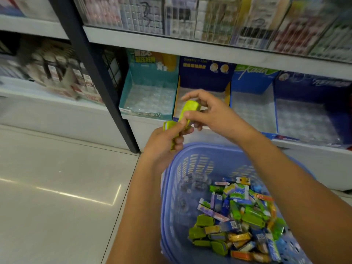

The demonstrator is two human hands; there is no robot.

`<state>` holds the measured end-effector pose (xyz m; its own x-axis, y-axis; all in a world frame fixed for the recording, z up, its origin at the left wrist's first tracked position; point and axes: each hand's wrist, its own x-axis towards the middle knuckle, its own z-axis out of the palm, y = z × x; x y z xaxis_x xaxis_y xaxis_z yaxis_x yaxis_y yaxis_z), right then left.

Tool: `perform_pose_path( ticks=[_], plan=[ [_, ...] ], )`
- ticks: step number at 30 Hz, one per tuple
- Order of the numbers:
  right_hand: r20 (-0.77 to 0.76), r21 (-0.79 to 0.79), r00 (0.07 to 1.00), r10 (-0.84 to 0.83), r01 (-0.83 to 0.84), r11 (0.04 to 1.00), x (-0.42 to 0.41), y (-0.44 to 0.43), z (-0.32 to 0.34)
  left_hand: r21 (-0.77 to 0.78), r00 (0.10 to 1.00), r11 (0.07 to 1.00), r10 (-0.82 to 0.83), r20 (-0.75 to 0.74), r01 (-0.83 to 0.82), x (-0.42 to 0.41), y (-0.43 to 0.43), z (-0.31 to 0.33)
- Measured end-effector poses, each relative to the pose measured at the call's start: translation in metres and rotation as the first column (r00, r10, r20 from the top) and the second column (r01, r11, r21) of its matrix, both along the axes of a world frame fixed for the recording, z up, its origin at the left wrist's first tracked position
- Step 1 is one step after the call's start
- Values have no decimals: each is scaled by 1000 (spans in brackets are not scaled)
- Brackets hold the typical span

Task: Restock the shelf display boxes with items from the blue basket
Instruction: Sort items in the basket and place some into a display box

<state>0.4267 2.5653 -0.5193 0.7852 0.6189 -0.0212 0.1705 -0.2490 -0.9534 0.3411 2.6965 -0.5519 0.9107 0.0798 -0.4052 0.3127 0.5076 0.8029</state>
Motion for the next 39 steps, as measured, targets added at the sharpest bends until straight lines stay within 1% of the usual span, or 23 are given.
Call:
perform_pose_path(
  ticks=[2, 3, 4, 5, 6, 7, 8, 9, 10, 11, 12, 14, 16, 17, 18, 20, 23, 26, 30, 33, 35, 37, 39],
  plan=[
    [-44, 30, 987, 152, -151, 988, 9, -3, 5, -254, 995, 963, -98, -14, 91, 3, 13, 3],
    [-51, 41, 980, 194, -192, 981, 12, -3, 8, -297, 989, 945, -146, -13, 135, 5, 20, 5],
    [-49, 55, 980, 194, -192, 980, 16, -1, 9, -279, 984, 946, -177, -18, 165, 9, 25, 7],
    [-42, 71, 987, 154, -151, 986, 20, 2, 9, -222, 982, 960, -183, -36, 171, 15, 29, 10],
    [-25, 91, 997, 80, -77, 993, 24, 6, 8, -111, 988, 984, -145, -59, 138, 24, 36, 12],
    [6, 102, 1000, -25, 25, 994, 29, 10, 5, 56, 996, 996, -63, -66, 67, 35, 42, 14],
    [48, 101, 989, -140, 135, 986, 35, 14, 1, 273, 998, 961, 49, -35, -37, 48, 49, 15],
    [94, 94, 966, -241, 232, 968, 40, 16, -2, 514, 989, 846, 147, 34, -143, 62, 58, 15],
    [143, 88, 938, -316, 305, 948, 46, 19, -5, 730, 978, 653, 172, 115, -201, 77, 67, 13],
    [207, 79, 911, -358, 349, 934, 52, 22, -7, 875, 983, 450, 108, 147, -180, 91, 74, 12],
    [296, 51, 882, -367, 369, 928, 57, 26, -8, 953, 995, 286, 11, 98, -97, 102, 78, 10],
    [486, -58, 806, -337, 415, 908, 67, 37, -7, 990, 984, 45, -124, -129, 135, 121, 83, 1],
    [571, -152, 763, -303, 461, 874, 80, 53, -5, 947, 941, -170, -161, -298, 271, 130, 83, -11],
    [576, -189, 771, -273, 450, 873, 85, 61, -5, 926, 924, -229, -170, -343, 301, 131, 82, -16],
    [579, -219, 783, -228, 418, 881, 90, 68, -5, 913, 914, -256, -172, -367, 319, 133, 82, -19],
    [621, -284, 777, -106, 349, 893, 97, 81, -9, 912, 914, -255, -168, -368, 321, 134, 82, -22],
    [666, -449, 743, 70, 325, 832, 107, 90, -16, 935, 924, -185, -185, -335, 302, 132, 83, -19],
    [700, -466, 708, 94, 353, 811, 116, 90, -17, 946, 928, -125, -194, -319, 299, 129, 84, -16],
    [702, -494, 697, 144, 331, 804, 117, 89, -13, 948, 925, -106, -210, -316, 300, 128, 85, -13],
    [713, -523, 679, 175, 349, 778, 113, 87, -13, 958, 929, -60, -235, -286, 279, 128, 88, -13],
    [709, -555, 676, 202, 357, 751, 113, 87, -14, 966, 938, -4, -238, -253, 259, 128, 90, -14],
    [659, -599, 729, 185, 360, 715, 112, 91, -12, 967, 946, 63, -235, -225, 245, 127, 93, -15],
    [599, -647, 783, 170, 348, 679, 112, 96, -9, 961, 964, 190, -213, -160, 202, 123, 95, -14]
  ],
)
